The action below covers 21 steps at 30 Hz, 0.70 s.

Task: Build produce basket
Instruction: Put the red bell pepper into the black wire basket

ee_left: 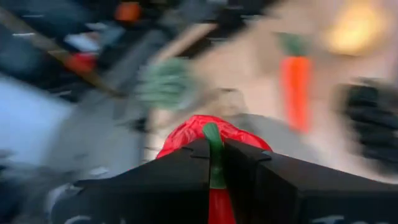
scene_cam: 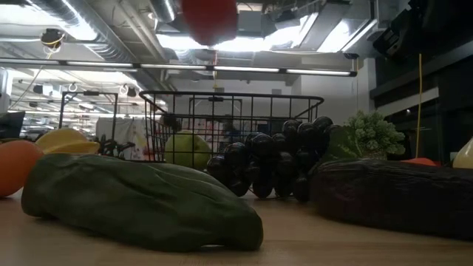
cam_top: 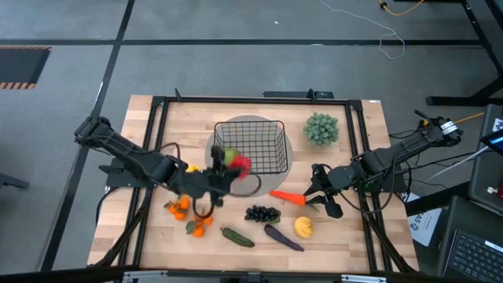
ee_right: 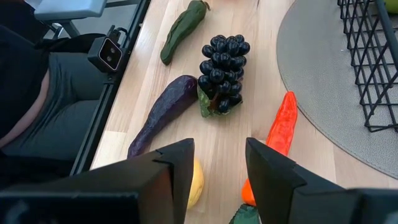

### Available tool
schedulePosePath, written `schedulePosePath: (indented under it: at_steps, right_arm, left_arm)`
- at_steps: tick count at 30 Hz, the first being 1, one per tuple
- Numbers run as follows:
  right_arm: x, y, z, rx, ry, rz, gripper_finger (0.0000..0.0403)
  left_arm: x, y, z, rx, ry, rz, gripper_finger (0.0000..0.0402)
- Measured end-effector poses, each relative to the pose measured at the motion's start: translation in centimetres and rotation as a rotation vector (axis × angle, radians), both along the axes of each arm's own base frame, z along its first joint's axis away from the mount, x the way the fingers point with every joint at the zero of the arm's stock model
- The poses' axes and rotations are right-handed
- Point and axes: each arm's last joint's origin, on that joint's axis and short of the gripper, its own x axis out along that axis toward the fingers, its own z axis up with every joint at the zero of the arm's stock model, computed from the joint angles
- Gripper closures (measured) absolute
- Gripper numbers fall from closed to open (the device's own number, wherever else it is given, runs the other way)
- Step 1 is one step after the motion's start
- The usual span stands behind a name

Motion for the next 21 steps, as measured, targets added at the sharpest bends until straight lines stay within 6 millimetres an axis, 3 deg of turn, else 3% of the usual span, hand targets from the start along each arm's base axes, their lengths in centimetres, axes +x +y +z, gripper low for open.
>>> schedulePosePath:
  at_steps: [3,8,14,21]
  right_arm:
    - [0.0,0.0,0.0,0.000,0.000,0.000,0.0269]
    - [0.0,0.0,0.0,-0.003,-0.001,0.003,0.0269]
    - [0.0,0.0,0.0,-0.003,-0.001,0.003,0.0269]
    - [0.0,0.0,0.0,-0.003,0.000,0.002,0.0269]
  left_arm:
    - [0.5,1.5,1.4,0.077,-0.046,0.119,0.0395]
    - [1.6,4.7,1.5,0.090,-0.031,0.167,0.0391]
    - [3.5,7.6,0.1,-0.032,0.004,0.100,0.0389]
    - [5.7,9.0,-1.7,-0.114,-0.001,0.077,0.0378]
